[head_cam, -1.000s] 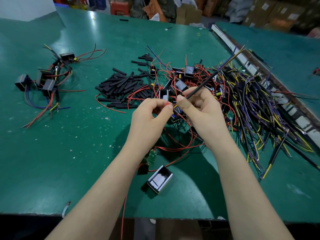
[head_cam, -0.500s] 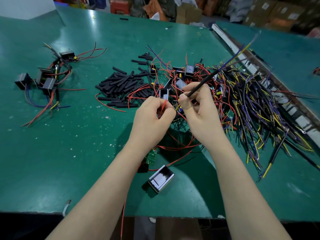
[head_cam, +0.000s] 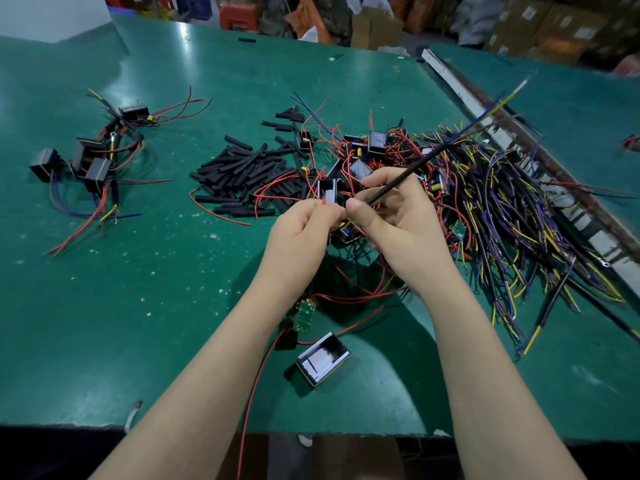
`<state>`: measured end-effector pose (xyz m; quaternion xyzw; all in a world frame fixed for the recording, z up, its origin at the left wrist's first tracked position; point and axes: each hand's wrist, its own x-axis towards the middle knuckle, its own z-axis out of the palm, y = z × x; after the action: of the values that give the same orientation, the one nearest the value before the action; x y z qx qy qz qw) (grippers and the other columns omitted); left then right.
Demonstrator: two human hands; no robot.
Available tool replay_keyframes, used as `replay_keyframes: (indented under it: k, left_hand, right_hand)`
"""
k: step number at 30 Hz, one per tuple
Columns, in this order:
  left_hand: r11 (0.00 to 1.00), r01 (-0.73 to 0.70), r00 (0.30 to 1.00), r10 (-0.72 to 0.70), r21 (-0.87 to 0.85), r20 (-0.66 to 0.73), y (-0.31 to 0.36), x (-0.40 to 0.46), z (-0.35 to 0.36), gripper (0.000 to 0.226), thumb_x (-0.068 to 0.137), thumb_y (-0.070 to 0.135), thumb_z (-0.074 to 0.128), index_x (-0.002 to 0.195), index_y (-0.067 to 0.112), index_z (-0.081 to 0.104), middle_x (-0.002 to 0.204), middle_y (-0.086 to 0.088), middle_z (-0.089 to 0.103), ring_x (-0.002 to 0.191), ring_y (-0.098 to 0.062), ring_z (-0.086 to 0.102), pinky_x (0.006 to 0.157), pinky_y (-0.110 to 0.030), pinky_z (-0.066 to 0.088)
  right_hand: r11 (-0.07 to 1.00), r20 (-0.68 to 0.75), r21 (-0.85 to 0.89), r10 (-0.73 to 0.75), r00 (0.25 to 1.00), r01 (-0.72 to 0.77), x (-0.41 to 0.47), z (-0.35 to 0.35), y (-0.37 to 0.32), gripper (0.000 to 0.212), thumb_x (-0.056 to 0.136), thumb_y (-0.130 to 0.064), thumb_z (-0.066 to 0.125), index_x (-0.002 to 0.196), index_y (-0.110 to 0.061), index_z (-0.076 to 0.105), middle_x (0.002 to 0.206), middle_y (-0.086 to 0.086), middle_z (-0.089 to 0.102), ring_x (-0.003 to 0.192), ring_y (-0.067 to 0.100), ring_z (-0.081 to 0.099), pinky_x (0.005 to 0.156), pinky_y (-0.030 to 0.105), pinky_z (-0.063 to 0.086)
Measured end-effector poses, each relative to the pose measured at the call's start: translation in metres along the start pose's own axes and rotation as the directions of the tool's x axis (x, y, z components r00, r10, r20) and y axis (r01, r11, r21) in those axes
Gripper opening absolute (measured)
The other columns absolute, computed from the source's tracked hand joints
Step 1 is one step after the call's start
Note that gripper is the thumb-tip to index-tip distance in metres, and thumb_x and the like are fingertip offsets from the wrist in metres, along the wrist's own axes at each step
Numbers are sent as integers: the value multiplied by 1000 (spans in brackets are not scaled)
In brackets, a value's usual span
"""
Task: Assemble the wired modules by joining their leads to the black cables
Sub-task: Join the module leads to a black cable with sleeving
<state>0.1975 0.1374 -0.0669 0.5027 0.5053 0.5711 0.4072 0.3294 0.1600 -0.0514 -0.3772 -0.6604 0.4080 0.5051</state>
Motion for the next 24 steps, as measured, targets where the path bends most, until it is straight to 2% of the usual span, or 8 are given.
replay_keyframes:
  k: [3, 5, 8, 10, 13, 16, 21, 24]
  left_hand:
    - [995, -21, 1000, 21, -98, 2, 3, -1, 1, 32, 94, 11, 44, 77, 19, 69, 77, 9, 66, 69, 9, 58, 65, -4, 41]
    - [995, -27, 1000, 28, -98, 9, 2, -1, 2, 28, 94, 20, 43, 79, 21, 67, 78, 9, 64, 69, 8, 57, 66, -3, 40]
    - [998, -31, 999, 32, -53, 9, -2, -2, 3, 24, 84, 35, 39, 79, 27, 61, 73, 13, 63, 70, 5, 55, 65, -6, 40]
    - [996, -90, 996, 90, 9, 9, -6, -1, 3, 23, 86, 33, 40, 77, 28, 60, 74, 18, 65, 75, 5, 57, 73, -10, 42]
    - [986, -151, 988, 150, 69, 20, -8, -1, 4, 23, 90, 34, 42, 79, 34, 63, 88, 9, 66, 90, -5, 61, 88, -27, 47]
    - [981, -182, 983, 181, 72, 15, -7, -2, 3, 19, 90, 33, 46, 82, 36, 63, 94, 2, 66, 93, -12, 62, 92, -37, 49]
    - [961, -227, 973, 219, 157, 67, -5, -3, 1, 18, 87, 31, 52, 86, 44, 65, 93, 5, 66, 90, -7, 60, 86, -22, 46]
    - [958, -247, 966, 232, 147, 110, -5, -4, 1, 21, 87, 26, 52, 99, 32, 69, 95, 2, 64, 90, -5, 58, 84, -12, 42]
  right_hand:
    - [1000, -102, 23, 18, 995, -16, 1, -3, -1, 25, 86, -8, 70, 94, -25, 53, 83, -2, 63, 60, 0, 54, 55, 16, 40]
    - [997, -159, 55, 59, 986, -51, 2, -2, 0, 24, 85, -9, 71, 91, -25, 54, 79, -4, 63, 56, -2, 52, 53, 14, 39]
    - [989, -230, 110, 121, 966, -98, 2, 0, 2, 24, 83, -7, 72, 87, -24, 55, 69, -11, 61, 51, -3, 49, 51, 11, 38]
    - [979, -246, 162, 160, 956, -122, 2, 1, 3, 24, 83, -7, 73, 87, -23, 55, 65, -11, 59, 51, -2, 48, 50, 10, 37]
    - [975, -219, 173, 174, 960, -137, 1, 4, 3, 24, 84, -8, 72, 89, -24, 55, 70, -7, 61, 56, 3, 50, 54, 14, 39]
    - [975, -202, 174, 170, 965, -135, 1, 5, 2, 23, 85, -9, 71, 90, -24, 55, 72, -5, 62, 51, -1, 48, 50, 11, 37]
    - [939, -202, 302, 233, 951, -165, 1, 4, -2, 22, 84, -4, 71, 88, -19, 56, 72, -1, 63, 45, 0, 48, 43, 13, 34]
    - [935, -224, 304, 258, 940, -185, 2, 2, -3, 22, 82, -5, 72, 83, -20, 56, 76, 11, 63, 41, 2, 44, 41, 14, 32]
